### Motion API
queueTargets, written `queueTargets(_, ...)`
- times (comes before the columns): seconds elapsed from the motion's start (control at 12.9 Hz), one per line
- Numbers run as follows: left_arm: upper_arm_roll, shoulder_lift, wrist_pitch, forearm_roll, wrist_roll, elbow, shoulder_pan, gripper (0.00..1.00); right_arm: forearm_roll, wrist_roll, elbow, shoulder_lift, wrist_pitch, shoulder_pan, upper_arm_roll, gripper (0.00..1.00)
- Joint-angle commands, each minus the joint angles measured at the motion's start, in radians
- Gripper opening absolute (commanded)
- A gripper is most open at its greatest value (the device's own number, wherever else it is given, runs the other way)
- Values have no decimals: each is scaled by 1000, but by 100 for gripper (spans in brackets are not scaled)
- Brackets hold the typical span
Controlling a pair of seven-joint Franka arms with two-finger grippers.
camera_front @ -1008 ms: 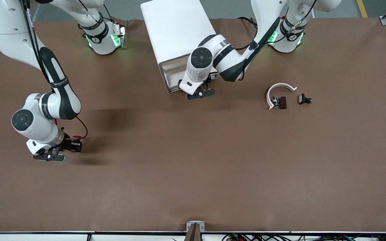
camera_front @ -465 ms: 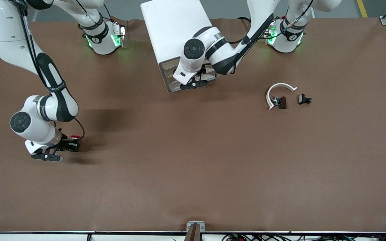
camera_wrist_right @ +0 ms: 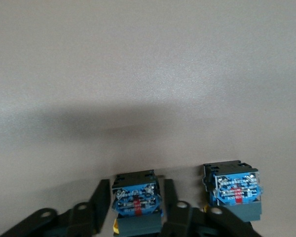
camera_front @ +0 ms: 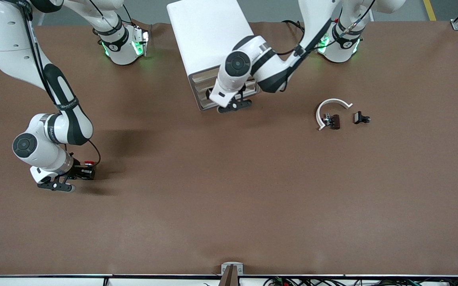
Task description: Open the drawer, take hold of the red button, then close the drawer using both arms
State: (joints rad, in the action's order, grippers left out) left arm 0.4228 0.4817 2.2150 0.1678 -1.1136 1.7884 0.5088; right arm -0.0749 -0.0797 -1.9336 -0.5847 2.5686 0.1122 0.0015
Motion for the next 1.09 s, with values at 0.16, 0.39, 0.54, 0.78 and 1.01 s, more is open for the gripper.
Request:
queueTargets(0.16, 10, -23, -31, -173, 8, -86, -217, 100, -9, -6, 76, 23, -161, 7, 31, 100)
queueTargets(0.39, 11, -28, -41, -318, 12, -132, -340, 100, -6, -5, 261, 63, -452, 1, 74, 100)
queueTargets(0.54, 10, -41, -52, -349, 12, -167, -404, 100, -5, -3, 407, 68, -633, -2, 80, 100)
queueTargets(0.78, 10, -51, -205, -350, 114, -279, -489, 100, -8, 3, 517, 110, -792, -32, 80, 100)
queueTargets(1.01, 11, -103, -314, -350, 195, -317, -549, 100, -17, 12, 585, 149, -942, -48, 80, 100)
